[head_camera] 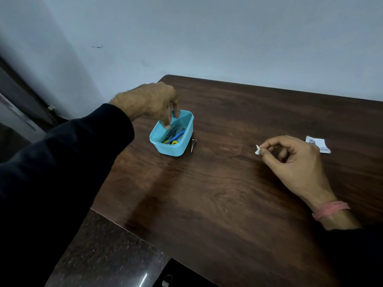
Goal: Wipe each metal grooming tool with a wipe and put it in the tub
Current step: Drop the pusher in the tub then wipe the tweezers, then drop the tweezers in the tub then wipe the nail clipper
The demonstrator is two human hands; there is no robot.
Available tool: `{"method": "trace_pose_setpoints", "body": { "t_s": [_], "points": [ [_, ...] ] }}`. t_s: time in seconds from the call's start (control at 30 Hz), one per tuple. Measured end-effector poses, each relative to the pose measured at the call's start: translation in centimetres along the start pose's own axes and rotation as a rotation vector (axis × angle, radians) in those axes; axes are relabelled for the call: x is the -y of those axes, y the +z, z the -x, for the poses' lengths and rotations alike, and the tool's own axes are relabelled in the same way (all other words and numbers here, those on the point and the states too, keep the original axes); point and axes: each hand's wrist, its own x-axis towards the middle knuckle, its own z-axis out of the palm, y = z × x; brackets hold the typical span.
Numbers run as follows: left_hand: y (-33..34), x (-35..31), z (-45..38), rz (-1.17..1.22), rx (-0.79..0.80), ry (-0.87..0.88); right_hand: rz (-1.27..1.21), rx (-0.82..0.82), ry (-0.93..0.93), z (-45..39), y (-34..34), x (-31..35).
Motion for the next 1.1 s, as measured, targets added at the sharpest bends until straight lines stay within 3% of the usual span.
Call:
{"method": "trace_pose_setpoints", "body": {
  "t_s": [0.27,0.4,0.5,0.67,1.1],
  "points": [
    [2.8,-2.3,6.1,0.238,-0.501,-0.106,-0.023,0.002,-0.004,0.1,0.0,0.1],
    [7.9,-6.6,10.1,0.013,-0.759,-0.038,-0.062,-0.006,0.012,0.1,0.2,0.0],
    [11.4,-8.6,10.7,-0.124,-0.725,-0.010,-0.118,-0.015,0.046,0.2,0.4,-0.1],
    [13.9,-10.3,9.5,-0.260,-0.582,-0.125,-0.131,-0.005,0.053,0.3,0.4,0.0],
    [12.5,-11.5,7.6,-0.214,-0.459,-0.258,-0.089,0.023,0.044,0.3,0.3,-0.1]
  ]
}}
